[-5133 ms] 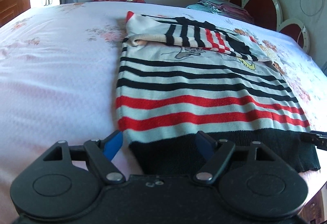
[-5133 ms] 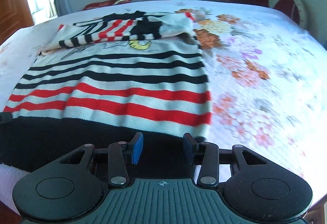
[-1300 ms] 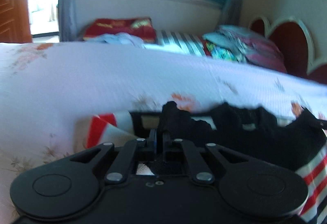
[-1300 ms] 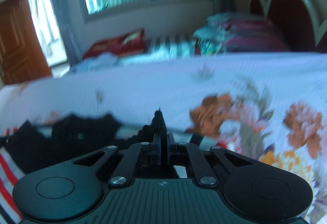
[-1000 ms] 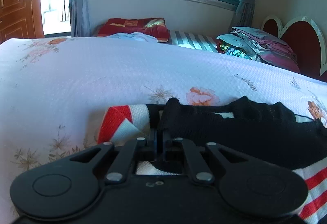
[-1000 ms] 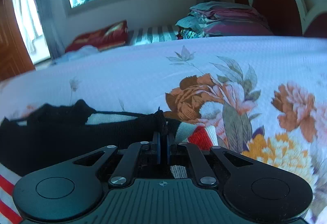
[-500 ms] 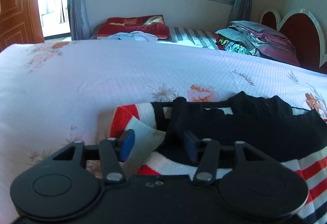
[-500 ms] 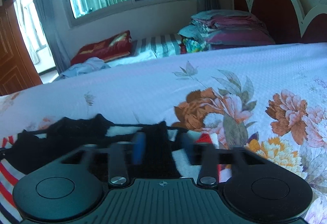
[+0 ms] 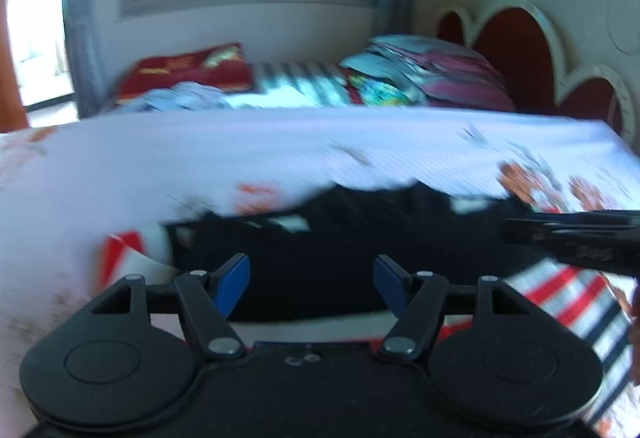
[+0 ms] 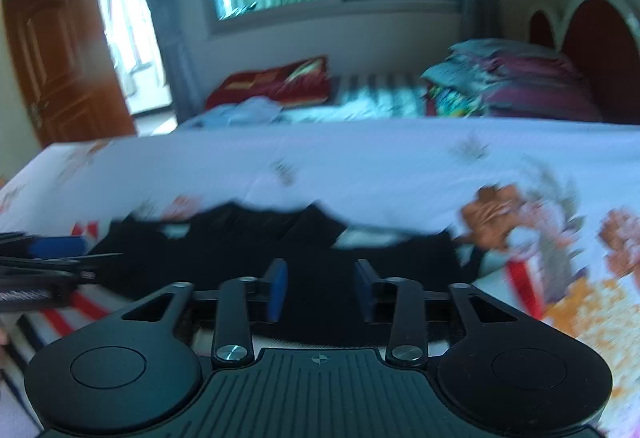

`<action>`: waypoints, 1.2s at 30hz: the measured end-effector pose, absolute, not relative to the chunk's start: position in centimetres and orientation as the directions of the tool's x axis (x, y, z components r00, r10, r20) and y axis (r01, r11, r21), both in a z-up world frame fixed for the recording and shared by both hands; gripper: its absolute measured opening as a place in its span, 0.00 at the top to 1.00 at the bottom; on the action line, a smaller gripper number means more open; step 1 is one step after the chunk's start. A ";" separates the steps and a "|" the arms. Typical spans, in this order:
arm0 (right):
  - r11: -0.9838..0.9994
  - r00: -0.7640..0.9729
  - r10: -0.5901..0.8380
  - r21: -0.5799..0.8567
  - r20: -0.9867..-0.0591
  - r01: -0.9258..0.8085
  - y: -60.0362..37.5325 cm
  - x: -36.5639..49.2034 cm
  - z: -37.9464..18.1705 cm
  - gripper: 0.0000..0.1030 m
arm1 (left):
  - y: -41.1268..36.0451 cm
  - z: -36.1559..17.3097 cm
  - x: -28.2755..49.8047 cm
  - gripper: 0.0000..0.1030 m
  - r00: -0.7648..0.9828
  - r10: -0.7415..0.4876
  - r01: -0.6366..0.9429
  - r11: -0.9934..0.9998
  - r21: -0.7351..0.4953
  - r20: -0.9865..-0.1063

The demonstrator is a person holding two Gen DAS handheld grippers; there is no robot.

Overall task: Fold small clothes
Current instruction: 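Lift both tools above the half-folded sweater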

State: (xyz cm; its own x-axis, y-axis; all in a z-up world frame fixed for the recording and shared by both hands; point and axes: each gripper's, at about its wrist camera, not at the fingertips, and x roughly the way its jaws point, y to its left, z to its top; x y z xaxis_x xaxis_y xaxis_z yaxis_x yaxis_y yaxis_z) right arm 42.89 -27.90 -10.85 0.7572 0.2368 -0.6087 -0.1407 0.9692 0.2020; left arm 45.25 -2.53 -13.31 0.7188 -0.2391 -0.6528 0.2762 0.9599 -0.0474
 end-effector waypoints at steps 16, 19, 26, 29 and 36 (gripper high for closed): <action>0.989 0.738 0.130 0.138 -0.663 -0.051 -32.1 39.3 -14.1 0.66 | 4.5 -16.7 41.5 0.31 0.718 -0.098 0.141 0.990 0.006 -0.689; 0.977 0.746 0.190 0.201 -0.639 -0.077 -31.3 38.4 -12.9 0.66 | 4.0 -15.5 40.6 0.36 0.723 -0.096 0.125 0.992 -0.008 -0.685; 0.947 0.720 0.316 0.253 -0.618 -0.198 -26.3 36.4 -11.6 0.66 | 1.2 -15.3 37.6 0.34 0.721 -0.166 0.216 0.976 -0.010 -0.672; 0.954 0.698 0.300 0.217 -0.651 -0.208 -25.2 35.9 -12.6 0.66 | 1.9 -16.4 37.1 0.32 0.712 -0.154 0.200 0.980 -0.012 -0.686; 0.963 0.715 0.242 0.254 -0.656 -0.094 -28.3 34.4 -13.3 0.67 | 3.7 -16.8 36.1 0.33 0.702 -0.154 0.194 0.981 -0.021 -0.695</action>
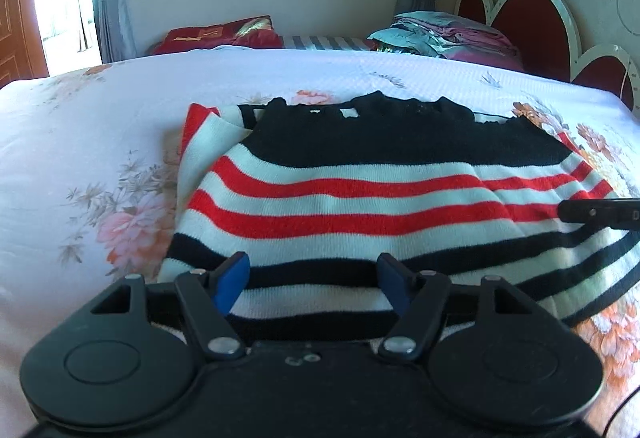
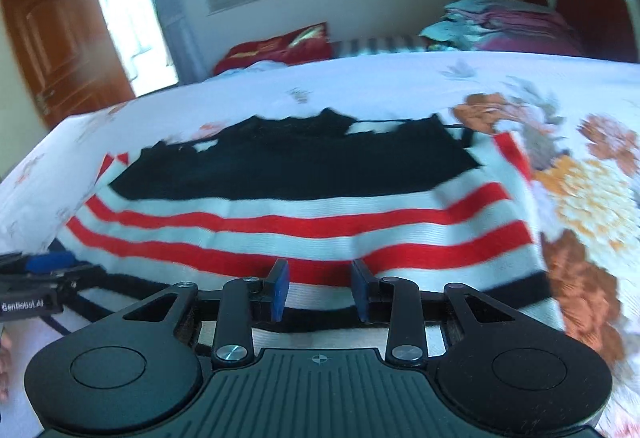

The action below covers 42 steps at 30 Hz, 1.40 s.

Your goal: Fold small clothes

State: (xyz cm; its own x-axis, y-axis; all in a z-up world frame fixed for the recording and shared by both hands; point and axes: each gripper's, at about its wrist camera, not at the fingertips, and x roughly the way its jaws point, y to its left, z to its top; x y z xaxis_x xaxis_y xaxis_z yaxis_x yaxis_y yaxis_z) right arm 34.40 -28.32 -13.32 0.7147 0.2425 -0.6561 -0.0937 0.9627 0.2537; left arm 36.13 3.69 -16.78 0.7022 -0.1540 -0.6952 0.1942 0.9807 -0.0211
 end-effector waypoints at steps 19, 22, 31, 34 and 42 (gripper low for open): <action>0.993 0.713 0.098 0.120 -0.694 -0.019 -27.7 30.7 -11.7 0.66 | 4.2 -15.6 36.2 0.22 0.619 -0.181 0.183 0.980 -0.084 -0.764; 0.989 0.711 0.126 0.139 -0.692 -0.040 -26.4 30.8 -11.4 0.66 | 4.4 -15.4 35.9 0.20 0.602 -0.186 0.171 0.980 -0.102 -0.776; 0.980 0.722 0.193 0.166 -0.664 -0.109 -22.9 31.5 -10.0 0.66 | 6.4 -14.8 34.3 0.18 0.567 -0.220 0.110 0.975 -0.192 -0.794; 0.978 0.733 0.201 0.170 -0.650 -0.117 -22.2 31.7 -9.7 0.65 | 7.7 -15.0 33.2 0.17 0.552 -0.270 0.099 0.961 -0.259 -0.789; 0.977 0.738 0.207 0.169 -0.642 -0.128 -21.4 32.1 -9.8 0.49 | 11.3 -17.0 31.3 0.17 0.525 -0.355 -0.068 0.888 -0.454 -0.773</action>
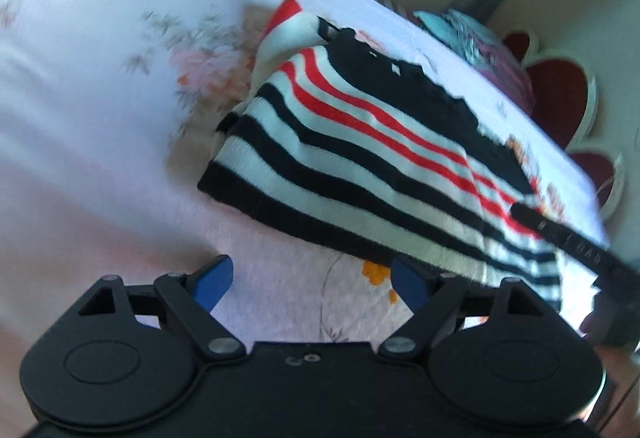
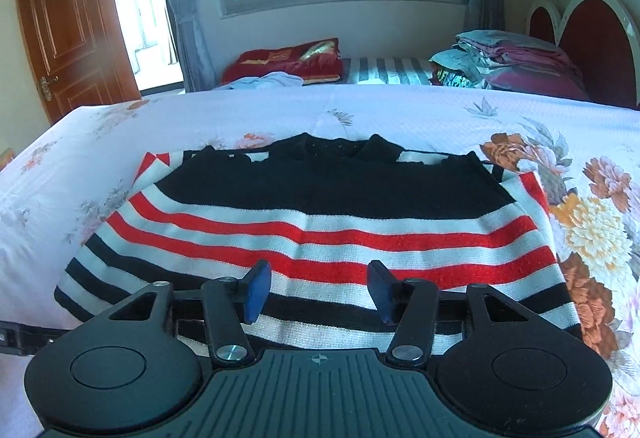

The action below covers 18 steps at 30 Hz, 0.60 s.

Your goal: Fold small clothes

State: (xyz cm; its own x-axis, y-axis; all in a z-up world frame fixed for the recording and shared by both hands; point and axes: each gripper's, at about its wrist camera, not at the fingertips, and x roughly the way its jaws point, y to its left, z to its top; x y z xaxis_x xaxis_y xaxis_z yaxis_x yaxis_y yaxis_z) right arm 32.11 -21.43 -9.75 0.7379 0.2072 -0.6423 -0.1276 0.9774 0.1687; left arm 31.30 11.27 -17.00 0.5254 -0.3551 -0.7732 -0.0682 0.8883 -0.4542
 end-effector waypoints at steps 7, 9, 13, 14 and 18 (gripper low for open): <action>0.977 0.725 0.211 0.166 -0.655 -0.134 -20.0 33.2 -10.8 0.49 | 11.9 -18.7 33.4 0.16 0.595 -0.431 -0.129 0.782 -0.610 -0.678; 0.979 0.729 0.201 0.161 -0.655 -0.125 -19.6 33.7 -10.9 0.49 | 12.0 -19.1 34.3 0.17 0.622 -0.439 -0.146 0.748 -0.648 -0.648; 0.983 0.726 0.178 0.155 -0.664 -0.099 -19.4 34.9 -11.4 0.49 | 12.3 -20.1 35.9 0.22 0.687 -0.445 -0.153 0.684 -0.713 -0.574; 0.983 0.722 0.176 0.155 -0.669 -0.095 -19.4 35.1 -11.7 0.49 | 12.4 -20.3 36.3 0.32 0.697 -0.441 -0.156 0.677 -0.719 -0.566; 0.990 0.709 0.141 0.086 -0.691 -0.113 -18.2 35.5 -13.6 0.49 | 13.2 -21.4 37.0 0.63 0.713 -0.422 -0.188 0.654 -0.733 -0.560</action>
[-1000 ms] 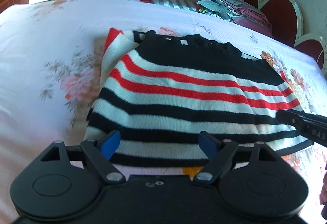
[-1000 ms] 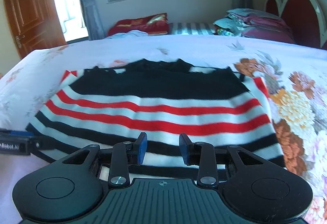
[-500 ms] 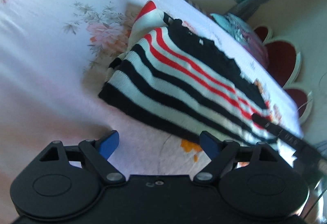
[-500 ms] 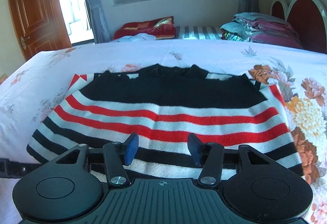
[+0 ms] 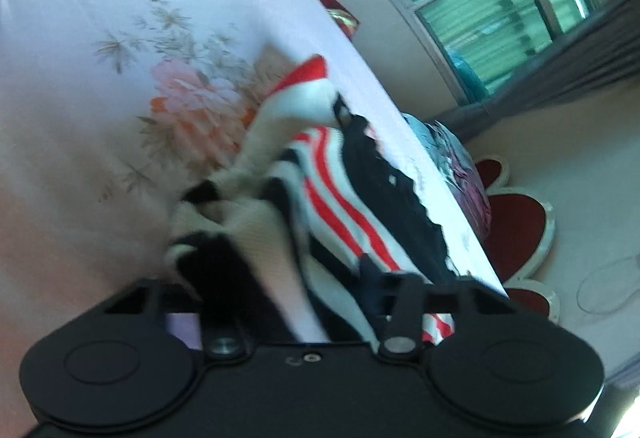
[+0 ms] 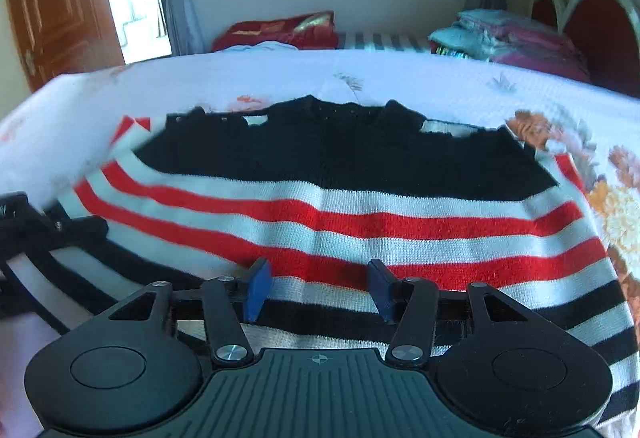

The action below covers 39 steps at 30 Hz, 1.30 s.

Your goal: Fold small clothes

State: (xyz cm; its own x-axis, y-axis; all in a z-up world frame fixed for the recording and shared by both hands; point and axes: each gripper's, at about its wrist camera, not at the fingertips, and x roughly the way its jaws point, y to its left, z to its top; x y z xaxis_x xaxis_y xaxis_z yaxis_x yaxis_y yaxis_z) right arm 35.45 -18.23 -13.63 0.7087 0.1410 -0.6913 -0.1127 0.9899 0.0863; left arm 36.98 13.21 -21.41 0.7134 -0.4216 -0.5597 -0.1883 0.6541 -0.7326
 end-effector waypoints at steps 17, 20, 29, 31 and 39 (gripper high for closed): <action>0.989 0.725 0.132 0.040 -0.675 -0.144 -17.8 34.9 -14.2 0.47 | 10.0 -16.5 35.7 0.84 0.808 -0.321 -0.066 0.785 -0.617 -0.494; 0.981 0.715 0.192 0.108 -0.672 -0.162 -19.4 35.1 -13.3 0.47 | 7.0 -13.3 35.7 0.84 0.830 -0.318 0.031 0.846 -0.533 -0.458; 0.979 0.752 0.148 0.202 -0.643 -0.020 -31.4 32.6 -10.6 0.47 | -7.4 -8.6 35.5 0.84 0.785 -0.464 0.360 0.881 -0.308 -0.411; 0.979 0.747 0.113 0.202 -0.656 0.029 -34.3 31.9 -10.7 0.47 | -10.8 -9.6 35.0 0.84 0.746 -0.497 0.419 0.868 -0.268 -0.443; 0.957 0.734 0.078 0.256 -0.674 0.134 -41.5 29.4 -10.7 0.47 | -18.2 -15.3 31.5 0.59 0.682 -0.426 0.524 0.852 -0.010 -0.595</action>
State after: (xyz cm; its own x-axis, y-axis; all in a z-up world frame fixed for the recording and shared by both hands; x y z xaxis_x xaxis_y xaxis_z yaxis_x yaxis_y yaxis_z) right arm 29.44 -41.51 -10.67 0.7342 0.0775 -0.6745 0.1342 0.9573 0.2562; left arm 31.54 -18.20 -15.26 0.6816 -0.4262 -0.5948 0.5238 0.8518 -0.0100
